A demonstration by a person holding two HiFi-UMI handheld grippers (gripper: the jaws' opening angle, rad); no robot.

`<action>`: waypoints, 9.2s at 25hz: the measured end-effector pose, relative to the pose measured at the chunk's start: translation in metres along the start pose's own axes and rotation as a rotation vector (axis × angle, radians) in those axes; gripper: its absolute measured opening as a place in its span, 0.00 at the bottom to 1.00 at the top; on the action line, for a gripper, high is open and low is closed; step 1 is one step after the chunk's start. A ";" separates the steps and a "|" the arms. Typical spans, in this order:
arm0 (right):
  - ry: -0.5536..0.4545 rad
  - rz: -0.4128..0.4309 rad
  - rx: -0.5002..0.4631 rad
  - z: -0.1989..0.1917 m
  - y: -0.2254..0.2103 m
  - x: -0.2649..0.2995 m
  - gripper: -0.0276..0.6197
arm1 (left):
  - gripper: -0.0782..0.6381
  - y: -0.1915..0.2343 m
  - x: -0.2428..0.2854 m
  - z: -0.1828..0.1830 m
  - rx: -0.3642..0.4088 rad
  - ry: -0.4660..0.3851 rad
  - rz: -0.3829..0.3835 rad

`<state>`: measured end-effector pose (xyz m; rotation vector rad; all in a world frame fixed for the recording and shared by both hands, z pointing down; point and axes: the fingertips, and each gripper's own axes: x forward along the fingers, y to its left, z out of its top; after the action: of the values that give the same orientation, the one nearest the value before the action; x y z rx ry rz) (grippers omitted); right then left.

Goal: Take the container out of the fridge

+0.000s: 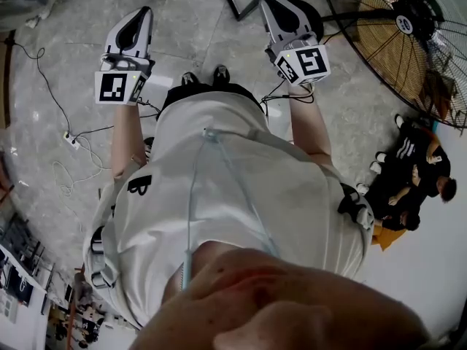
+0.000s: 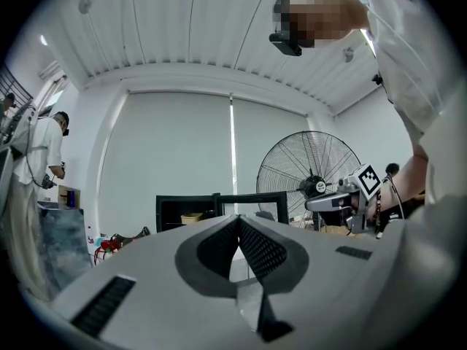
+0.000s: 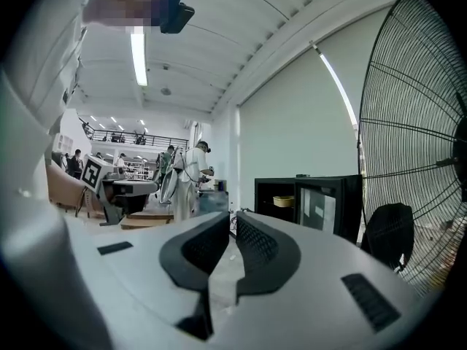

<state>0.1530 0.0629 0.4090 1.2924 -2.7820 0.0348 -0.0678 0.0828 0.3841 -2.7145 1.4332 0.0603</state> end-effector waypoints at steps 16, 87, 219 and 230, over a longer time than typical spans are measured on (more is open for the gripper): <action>0.014 0.026 0.045 -0.004 0.010 0.003 0.36 | 0.12 -0.007 -0.006 -0.005 0.050 0.043 -0.029; 0.100 0.021 0.097 0.011 -0.119 0.231 0.46 | 0.12 0.173 0.200 -0.025 0.021 0.011 -0.052; 0.440 0.379 -0.812 -0.011 -0.091 0.394 0.11 | 0.12 0.271 0.275 -0.067 -0.062 0.080 -0.145; 0.451 0.372 -0.808 -0.012 -0.090 0.397 0.09 | 0.12 0.276 0.275 -0.063 -0.067 0.079 -0.126</action>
<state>-0.0330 -0.2971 0.4499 0.4864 -2.2053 -0.6189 -0.1402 -0.3041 0.4153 -2.8860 1.2969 -0.0052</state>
